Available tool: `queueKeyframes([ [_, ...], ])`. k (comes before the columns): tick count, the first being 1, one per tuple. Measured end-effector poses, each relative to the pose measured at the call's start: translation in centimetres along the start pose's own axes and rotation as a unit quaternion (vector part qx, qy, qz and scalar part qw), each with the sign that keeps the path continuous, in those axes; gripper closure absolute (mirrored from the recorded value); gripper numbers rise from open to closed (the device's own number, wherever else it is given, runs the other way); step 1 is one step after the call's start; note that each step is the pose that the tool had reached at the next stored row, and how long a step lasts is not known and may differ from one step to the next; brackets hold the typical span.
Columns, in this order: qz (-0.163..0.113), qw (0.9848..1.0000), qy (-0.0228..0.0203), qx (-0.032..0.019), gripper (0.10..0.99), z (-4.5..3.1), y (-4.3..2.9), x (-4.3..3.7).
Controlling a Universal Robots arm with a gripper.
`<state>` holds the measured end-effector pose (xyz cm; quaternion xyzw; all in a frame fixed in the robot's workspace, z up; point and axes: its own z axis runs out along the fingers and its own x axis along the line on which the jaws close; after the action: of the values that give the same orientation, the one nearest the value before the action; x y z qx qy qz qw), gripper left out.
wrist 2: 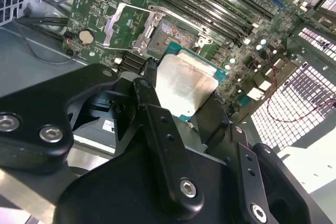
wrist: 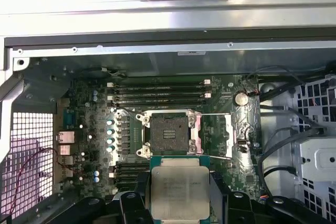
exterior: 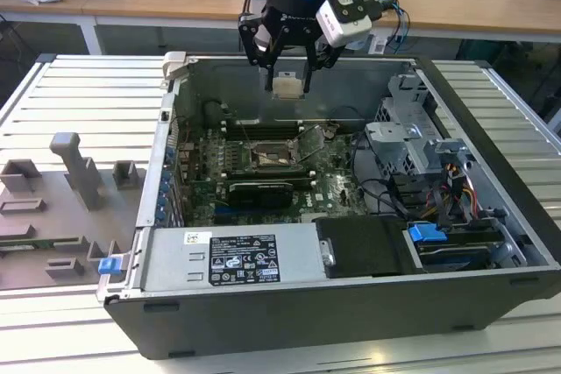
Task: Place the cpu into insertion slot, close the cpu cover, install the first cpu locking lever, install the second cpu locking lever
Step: 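Place the cpu into insertion slot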
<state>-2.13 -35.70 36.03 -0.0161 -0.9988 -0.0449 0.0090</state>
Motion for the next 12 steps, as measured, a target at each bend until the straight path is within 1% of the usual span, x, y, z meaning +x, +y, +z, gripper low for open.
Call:
queueKeyframes([
  [12,0.006,1.0,-0.0005,-0.0001,0.545,0.0,0.0,0.01],
])
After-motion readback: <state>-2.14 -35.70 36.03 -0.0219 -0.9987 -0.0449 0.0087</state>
